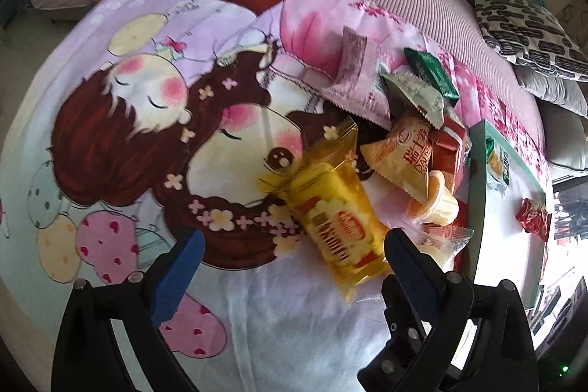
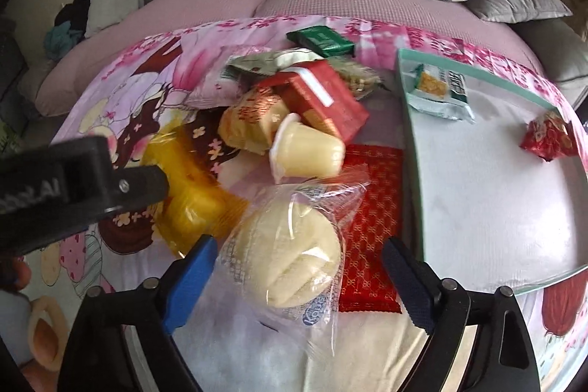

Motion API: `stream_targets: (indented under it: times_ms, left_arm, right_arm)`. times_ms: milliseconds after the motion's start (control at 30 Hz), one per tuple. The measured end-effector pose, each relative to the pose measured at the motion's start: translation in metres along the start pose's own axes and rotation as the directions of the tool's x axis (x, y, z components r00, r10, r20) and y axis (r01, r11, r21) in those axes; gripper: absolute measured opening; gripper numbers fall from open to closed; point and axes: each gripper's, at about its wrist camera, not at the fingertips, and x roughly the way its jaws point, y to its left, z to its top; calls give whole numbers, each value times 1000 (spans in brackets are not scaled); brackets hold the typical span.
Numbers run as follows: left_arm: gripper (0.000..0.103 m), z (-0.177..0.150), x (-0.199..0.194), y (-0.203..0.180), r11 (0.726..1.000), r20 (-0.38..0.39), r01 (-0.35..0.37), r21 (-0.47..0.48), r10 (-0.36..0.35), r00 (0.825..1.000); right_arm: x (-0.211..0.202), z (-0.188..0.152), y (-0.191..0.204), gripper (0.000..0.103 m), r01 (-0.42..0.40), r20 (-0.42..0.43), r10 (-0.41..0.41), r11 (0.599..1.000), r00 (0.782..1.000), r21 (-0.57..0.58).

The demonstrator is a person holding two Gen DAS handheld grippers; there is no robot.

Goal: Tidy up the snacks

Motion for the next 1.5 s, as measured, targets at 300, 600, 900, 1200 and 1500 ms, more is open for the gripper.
stream_targets:
  times_ms: [300,600,900,1200,1500]
  left_arm:
    - [94,5,13,-13,999,-49,54,-6,-54,997]
    - [49,9,17,-27,991,-49,132,-8,-132,990]
    - [41,11,1,-24,993,3,121,0,-121,993]
    - [37,11,-20,-21,991,78,134,1,-134,988]
    - [36,9,-41,-21,990,158,139,16,-140,977]
  right_arm:
    - [2,-1,-3,81,-36,-13,36,999,999,8]
    - [1,1,-6,68,-57,-3,57,998,998,20]
    - [-6,2,-11,58,-81,18,81,996,997,35]
    - [-30,6,-22,57,-137,97,131,989,987,61]
    - [-53,10,-29,57,-172,172,157,982,973,74]
